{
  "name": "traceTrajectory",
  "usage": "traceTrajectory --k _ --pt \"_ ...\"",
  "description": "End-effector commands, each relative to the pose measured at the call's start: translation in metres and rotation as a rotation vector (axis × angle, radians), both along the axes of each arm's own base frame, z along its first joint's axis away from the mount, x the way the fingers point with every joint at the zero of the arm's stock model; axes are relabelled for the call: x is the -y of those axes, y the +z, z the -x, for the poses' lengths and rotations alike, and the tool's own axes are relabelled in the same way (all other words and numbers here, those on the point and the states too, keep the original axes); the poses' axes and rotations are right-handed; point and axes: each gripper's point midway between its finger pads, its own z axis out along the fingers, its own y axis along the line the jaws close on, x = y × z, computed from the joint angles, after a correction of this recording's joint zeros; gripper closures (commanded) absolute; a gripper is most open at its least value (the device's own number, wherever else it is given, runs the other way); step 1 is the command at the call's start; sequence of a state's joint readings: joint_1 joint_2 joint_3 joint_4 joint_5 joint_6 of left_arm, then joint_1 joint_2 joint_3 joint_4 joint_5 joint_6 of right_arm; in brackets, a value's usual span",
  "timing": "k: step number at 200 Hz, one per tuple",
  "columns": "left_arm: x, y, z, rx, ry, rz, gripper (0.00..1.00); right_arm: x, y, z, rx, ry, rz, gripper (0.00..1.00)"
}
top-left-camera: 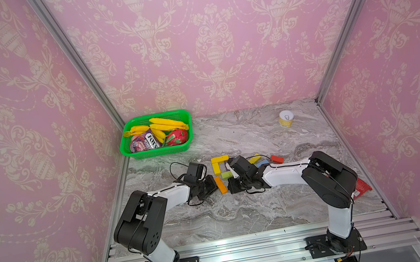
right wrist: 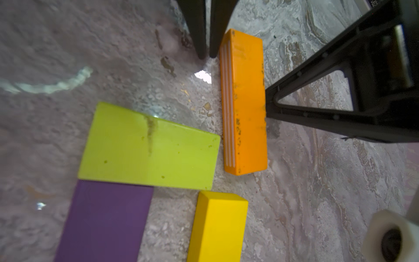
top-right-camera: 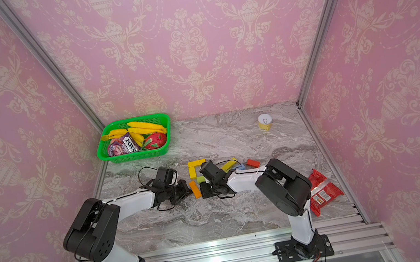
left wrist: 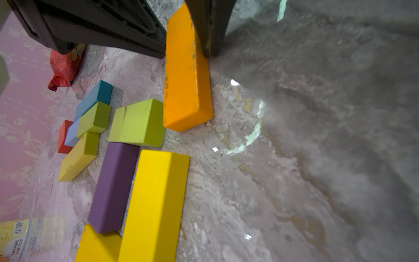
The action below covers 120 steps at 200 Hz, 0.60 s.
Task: Assemble the letter p with building blocks
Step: Assemble the building block at the center of the board.
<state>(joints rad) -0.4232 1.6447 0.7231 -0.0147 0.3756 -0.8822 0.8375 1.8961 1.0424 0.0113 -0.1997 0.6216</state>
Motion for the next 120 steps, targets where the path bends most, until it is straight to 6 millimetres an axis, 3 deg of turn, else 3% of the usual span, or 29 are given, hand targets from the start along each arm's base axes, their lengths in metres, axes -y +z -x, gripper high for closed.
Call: traceTrajectory --k 1,43,109,120 --pt "-0.013 -0.026 0.01 -0.076 0.034 -0.091 1.0 0.004 -0.017 0.005 -0.055 -0.001 0.031 0.9" --pt "-0.009 -0.019 -0.001 -0.055 0.036 -0.089 1.0 0.002 -0.019 0.004 -0.065 -0.003 0.033 0.9" --pt "-0.018 -0.009 0.004 -0.037 0.056 -0.112 1.0 0.003 -0.024 -0.002 -0.078 -0.021 0.056 0.9" --pt "-0.024 -0.016 0.016 -0.059 0.052 -0.125 1.0 0.005 -0.026 -0.003 -0.081 -0.028 0.067 0.9"
